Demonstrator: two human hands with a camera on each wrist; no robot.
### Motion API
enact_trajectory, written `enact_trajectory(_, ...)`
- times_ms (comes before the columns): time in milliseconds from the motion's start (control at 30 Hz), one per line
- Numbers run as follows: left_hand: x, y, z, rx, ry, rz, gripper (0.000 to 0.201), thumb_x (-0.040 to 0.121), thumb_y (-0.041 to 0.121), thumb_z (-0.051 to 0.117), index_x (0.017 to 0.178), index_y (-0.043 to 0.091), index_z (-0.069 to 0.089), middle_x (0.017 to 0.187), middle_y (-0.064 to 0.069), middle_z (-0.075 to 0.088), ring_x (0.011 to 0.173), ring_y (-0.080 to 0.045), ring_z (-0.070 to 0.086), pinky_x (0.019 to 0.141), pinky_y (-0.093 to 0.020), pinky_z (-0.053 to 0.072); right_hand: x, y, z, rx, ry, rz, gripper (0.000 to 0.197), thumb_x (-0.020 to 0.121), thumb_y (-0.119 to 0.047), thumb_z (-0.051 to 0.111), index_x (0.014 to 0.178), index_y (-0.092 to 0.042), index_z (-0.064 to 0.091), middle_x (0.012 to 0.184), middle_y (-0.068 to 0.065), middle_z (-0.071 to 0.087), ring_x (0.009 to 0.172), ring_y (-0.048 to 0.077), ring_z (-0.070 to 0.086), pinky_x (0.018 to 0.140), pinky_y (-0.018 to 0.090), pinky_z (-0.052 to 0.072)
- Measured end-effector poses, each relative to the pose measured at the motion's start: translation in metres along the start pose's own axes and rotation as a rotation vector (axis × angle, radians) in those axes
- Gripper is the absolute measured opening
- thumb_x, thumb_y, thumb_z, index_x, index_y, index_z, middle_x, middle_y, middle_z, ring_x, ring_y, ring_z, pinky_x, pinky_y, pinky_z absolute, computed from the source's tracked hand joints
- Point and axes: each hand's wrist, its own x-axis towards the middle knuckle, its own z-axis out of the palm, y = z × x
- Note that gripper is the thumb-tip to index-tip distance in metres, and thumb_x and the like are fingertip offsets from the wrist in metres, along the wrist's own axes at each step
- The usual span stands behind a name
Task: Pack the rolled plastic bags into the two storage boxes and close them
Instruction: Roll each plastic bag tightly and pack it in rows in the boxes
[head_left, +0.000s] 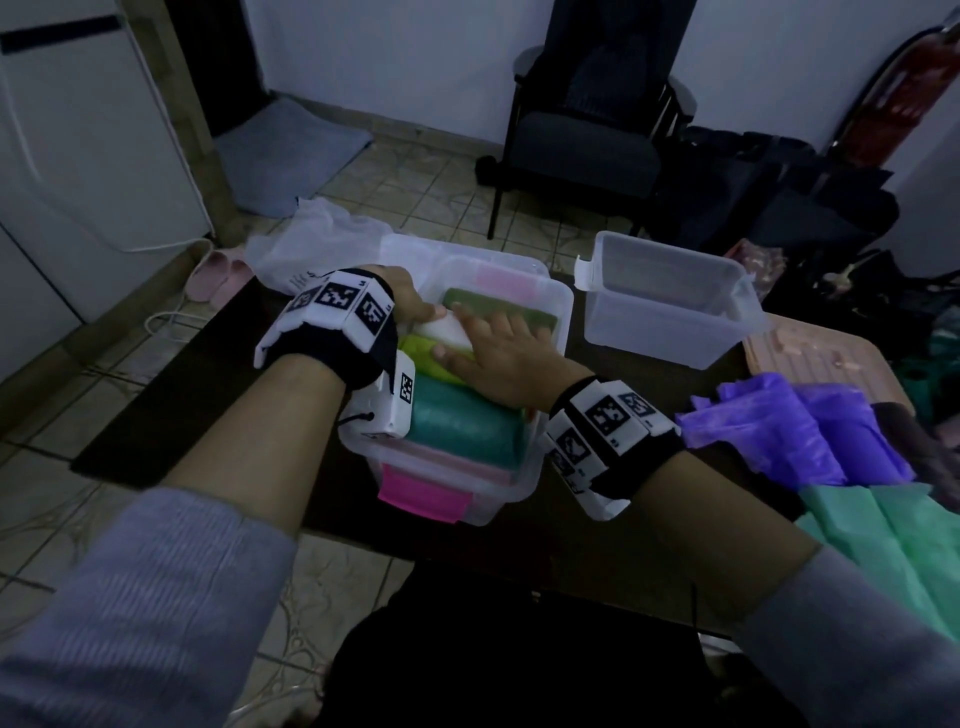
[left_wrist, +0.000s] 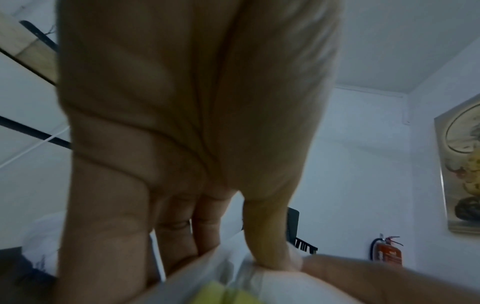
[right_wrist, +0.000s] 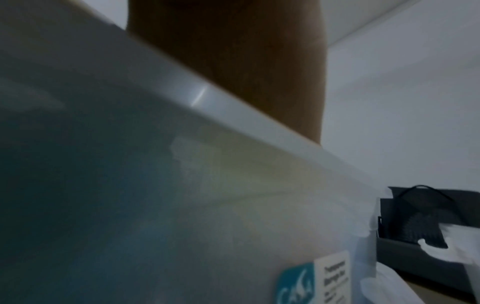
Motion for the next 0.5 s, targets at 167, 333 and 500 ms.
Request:
enact_trajectory(167,-0.007,0.01,0.002,0.089,0.08,0.012,0.054,0.094,0.043,0.049,0.116,-0.005,0.054,0.115,-0.022,0.057,0.092,-0.026,0.047,0.075,-0.028,0.03,0.003,0.002,-0.001,0.01,-0.054,0.006,0.069,0.093,-0.062,0.023,0.151,-0.026,0.007,0.152,0.012,0.023,0.139,0.029,0.023,0.111,0.047,0.017)
enact_trajectory(333,-0.01,0.014,0.002,0.136,0.08,0.008,0.056,0.094,0.043,0.05,0.121,-0.006,0.051,0.125,-0.022,0.055,0.115,-0.031,0.052,0.086,-0.033,0.037,0.007,0.003,0.002,0.025,-0.047,0.016,0.07,0.093,-0.063,0.023,0.15,-0.027,0.008,0.153,0.011,0.022,0.14,0.028,0.022,0.112,0.048,0.016)
enact_trajectory(500,-0.01,0.014,0.003,0.146,0.085,0.01,0.046,0.093,0.043,0.051,0.074,0.001,0.048,0.087,-0.014,0.05,0.086,-0.025,0.046,0.062,-0.028,0.032,0.007,0.004,0.004,0.055,-0.029,0.014,0.069,0.092,-0.063,0.025,0.15,-0.028,0.009,0.152,0.01,0.024,0.139,0.027,0.022,0.112,0.048,0.016)
